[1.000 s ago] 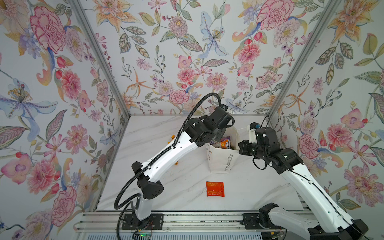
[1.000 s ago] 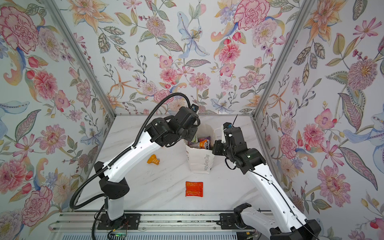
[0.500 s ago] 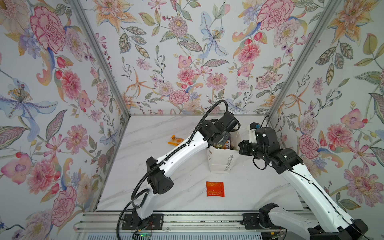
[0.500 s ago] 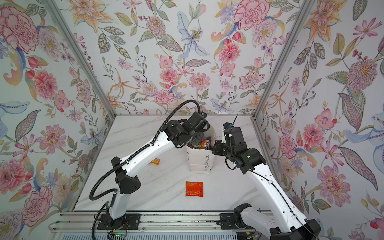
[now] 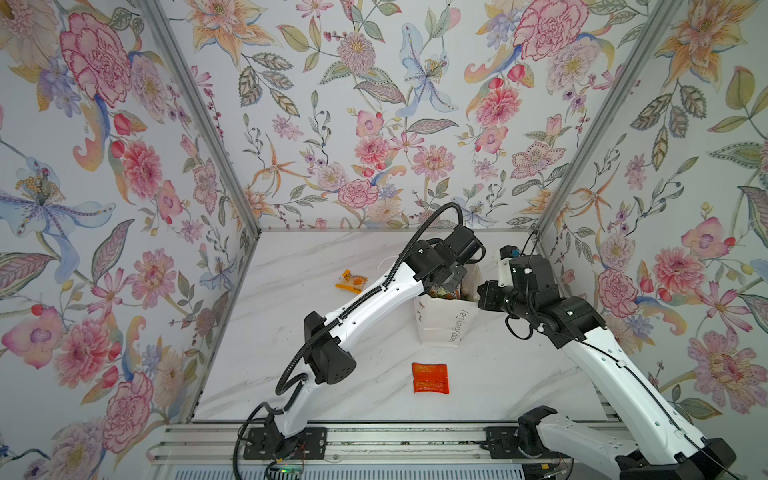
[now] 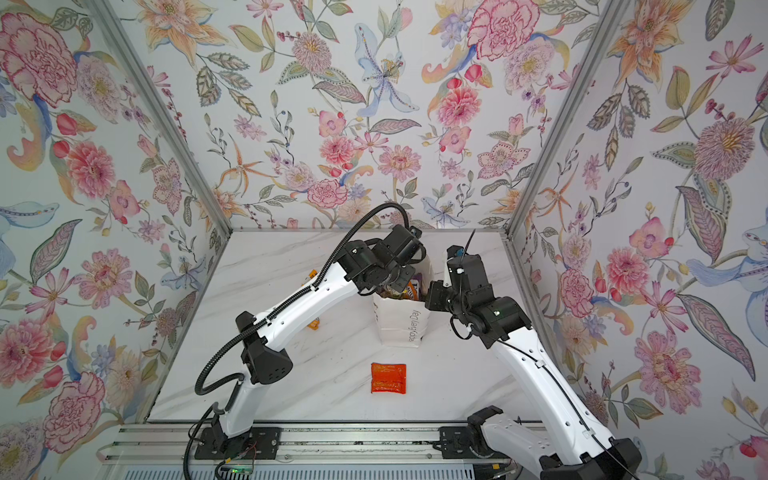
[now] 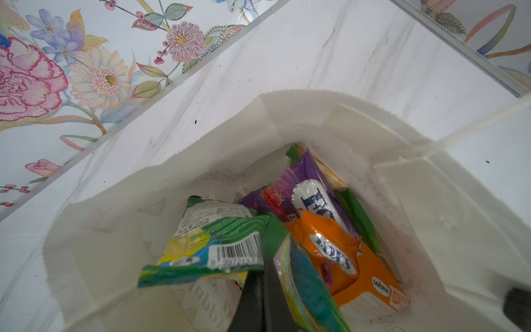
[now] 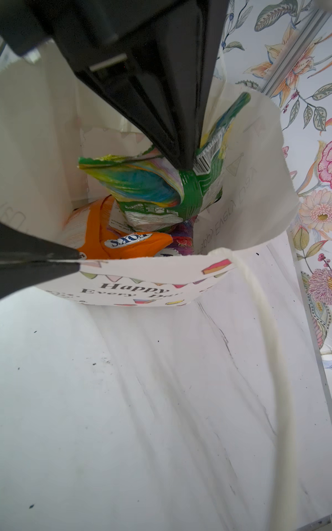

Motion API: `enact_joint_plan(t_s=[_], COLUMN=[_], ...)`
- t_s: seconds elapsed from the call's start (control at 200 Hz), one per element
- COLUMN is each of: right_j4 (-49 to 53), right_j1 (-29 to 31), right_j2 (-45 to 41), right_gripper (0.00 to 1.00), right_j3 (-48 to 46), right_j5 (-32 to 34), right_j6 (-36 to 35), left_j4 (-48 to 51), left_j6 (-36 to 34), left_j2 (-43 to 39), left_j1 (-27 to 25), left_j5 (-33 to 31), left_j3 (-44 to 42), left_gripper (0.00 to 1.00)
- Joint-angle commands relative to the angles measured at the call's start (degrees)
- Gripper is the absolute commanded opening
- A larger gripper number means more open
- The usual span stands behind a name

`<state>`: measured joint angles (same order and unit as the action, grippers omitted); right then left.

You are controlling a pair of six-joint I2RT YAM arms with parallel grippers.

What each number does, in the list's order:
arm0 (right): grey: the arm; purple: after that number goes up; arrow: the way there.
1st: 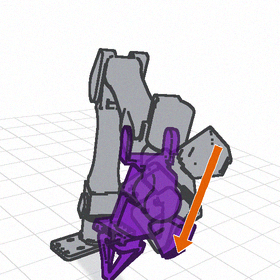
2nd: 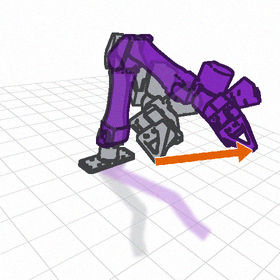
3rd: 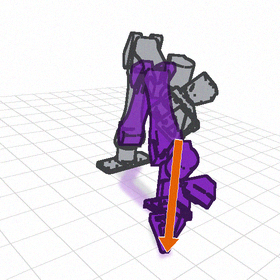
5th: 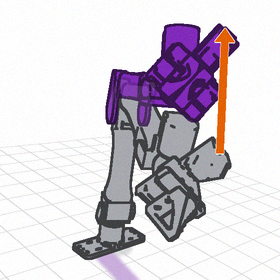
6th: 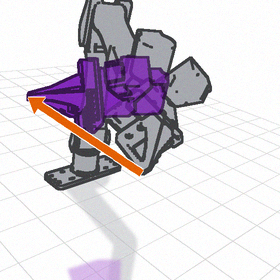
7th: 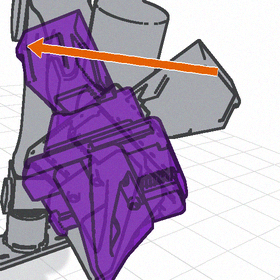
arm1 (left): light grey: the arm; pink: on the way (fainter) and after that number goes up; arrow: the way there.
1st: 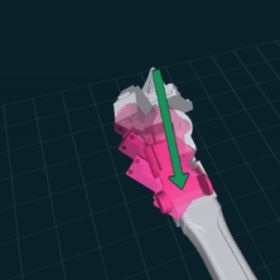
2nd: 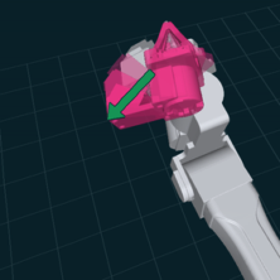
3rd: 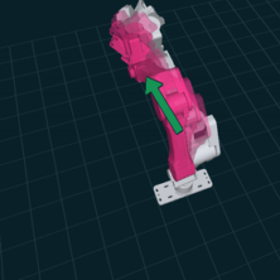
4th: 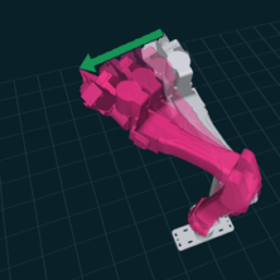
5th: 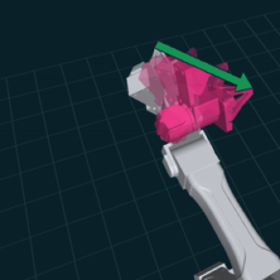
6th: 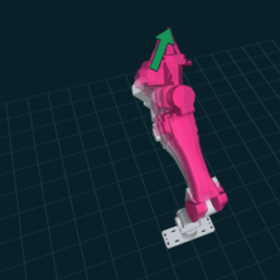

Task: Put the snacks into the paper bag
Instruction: 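Open the left gripper and raise it out of the paper bag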

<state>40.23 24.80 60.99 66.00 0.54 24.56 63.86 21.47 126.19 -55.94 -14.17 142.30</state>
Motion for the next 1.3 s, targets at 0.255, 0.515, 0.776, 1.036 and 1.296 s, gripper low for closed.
enact_joint_plan(t_s=[0.255,0.515,0.776,1.036,1.296], right_j4=[-2.9,-2.9,-3.0,-3.0,-3.5], right_j1=[0.5,-0.2,-1.4,-2.6,-5.0], right_j2=[-0.8,-1.3,-1.1,-1.8,-3.5], right_gripper=[0.0,0.0,0.0,0.0,0.0], right_j3=[0.9,0.8,0.9,1.1,-0.5], right_j5=[1.3,2.1,1.6,1.0,2.4], right_j6=[0.3,-0.5,-1.2,-2.3,-4.7], left_j4=[-1.3,-21.6,-32.8,-34.2,-31.2], left_j6=[-0.1,1.3,3.9,10.3,18.0], left_j2=[-5.8,-27.5,-43.7,-54.0,-53.8], left_j1=[-0.7,-0.7,0.6,7.0,20.8], left_j5=[2.0,-1.6,-5.9,-9.9,-6.0], left_j3=[-3.4,-26.8,-43.4,-55.5,-64.4], left_gripper=[0.36,0.74,0.84,0.89,0.91])
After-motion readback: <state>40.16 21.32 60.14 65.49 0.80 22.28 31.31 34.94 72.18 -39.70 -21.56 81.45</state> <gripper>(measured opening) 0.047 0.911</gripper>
